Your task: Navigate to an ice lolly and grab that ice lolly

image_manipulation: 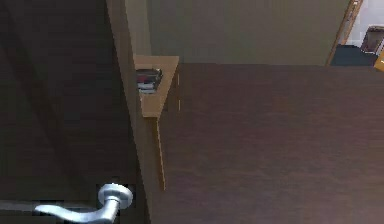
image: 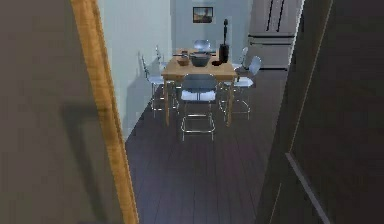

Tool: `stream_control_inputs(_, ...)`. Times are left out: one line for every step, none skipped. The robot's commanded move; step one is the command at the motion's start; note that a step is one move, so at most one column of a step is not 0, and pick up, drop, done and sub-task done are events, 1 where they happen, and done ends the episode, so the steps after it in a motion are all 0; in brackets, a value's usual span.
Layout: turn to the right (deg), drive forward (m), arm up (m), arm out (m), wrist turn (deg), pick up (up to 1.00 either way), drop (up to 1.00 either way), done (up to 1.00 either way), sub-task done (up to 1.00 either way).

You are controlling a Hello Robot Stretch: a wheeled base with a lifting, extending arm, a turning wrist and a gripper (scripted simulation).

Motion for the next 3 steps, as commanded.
stream_control_inputs(-45.0, 0.0, 0.0, 0.0, 0.0, 0.0, 0.0, 0.0, 0.0)
stream_control_inputs(-45.0, 0.0, 0.0, 0.0, 0.0, 0.0, 0.0, 0.0, 0.0)
stream_control_inputs(-39.0, 0.0, 0.0, 0.0, 0.0, 0.0, 0.0, 0.0, 0.0)
